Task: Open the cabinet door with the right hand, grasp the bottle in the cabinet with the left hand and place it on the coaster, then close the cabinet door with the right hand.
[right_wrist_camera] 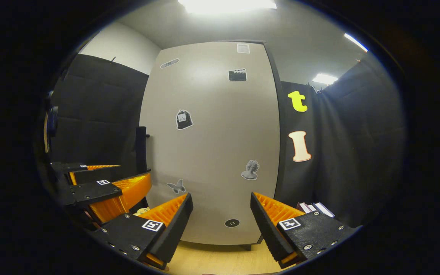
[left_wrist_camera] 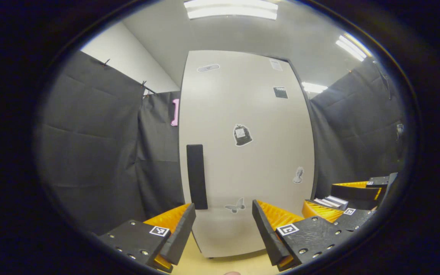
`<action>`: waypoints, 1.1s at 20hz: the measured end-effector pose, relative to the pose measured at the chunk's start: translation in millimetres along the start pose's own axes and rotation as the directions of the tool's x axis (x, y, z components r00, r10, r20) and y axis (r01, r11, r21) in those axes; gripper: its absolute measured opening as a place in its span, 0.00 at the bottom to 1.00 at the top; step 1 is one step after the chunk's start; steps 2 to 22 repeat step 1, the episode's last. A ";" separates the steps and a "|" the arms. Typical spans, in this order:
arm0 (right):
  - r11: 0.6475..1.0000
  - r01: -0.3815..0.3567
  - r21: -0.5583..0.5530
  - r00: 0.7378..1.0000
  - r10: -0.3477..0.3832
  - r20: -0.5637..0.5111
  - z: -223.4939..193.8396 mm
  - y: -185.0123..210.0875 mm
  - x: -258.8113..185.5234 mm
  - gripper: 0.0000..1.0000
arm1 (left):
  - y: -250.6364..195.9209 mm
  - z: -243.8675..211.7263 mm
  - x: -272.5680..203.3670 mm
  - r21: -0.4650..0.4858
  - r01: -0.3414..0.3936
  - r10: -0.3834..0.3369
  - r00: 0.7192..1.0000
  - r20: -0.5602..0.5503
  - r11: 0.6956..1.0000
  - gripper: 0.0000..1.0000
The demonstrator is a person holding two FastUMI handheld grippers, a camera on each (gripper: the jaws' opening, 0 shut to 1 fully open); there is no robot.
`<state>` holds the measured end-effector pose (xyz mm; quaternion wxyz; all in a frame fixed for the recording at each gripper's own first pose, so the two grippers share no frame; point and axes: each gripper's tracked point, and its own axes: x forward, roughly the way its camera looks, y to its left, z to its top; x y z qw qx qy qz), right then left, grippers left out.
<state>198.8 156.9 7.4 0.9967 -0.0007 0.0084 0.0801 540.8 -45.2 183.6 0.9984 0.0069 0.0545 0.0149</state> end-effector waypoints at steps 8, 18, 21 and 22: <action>1.000 0.000 0.000 1.000 0.000 -0.001 -0.5 -0.4 -0.2 0.94 | -0.7 -0.1 0.3 -0.002 0.004 -0.004 1.000 -0.001 1.000 0.86; 1.000 0.000 0.000 1.000 0.000 -0.001 -0.5 -0.4 -0.2 0.94 | -0.7 -0.1 0.3 -0.002 0.004 -0.004 1.000 -0.001 1.000 0.86; 1.000 0.000 0.000 1.000 0.000 -0.001 -0.5 -0.4 -0.2 0.94 | -0.7 -0.1 0.3 -0.002 0.004 -0.004 1.000 -0.001 1.000 0.86; 1.000 0.000 0.000 1.000 0.000 -0.001 -0.5 -0.4 -0.2 0.94 | -0.7 -0.1 0.3 -0.002 0.004 -0.004 1.000 -0.001 1.000 0.86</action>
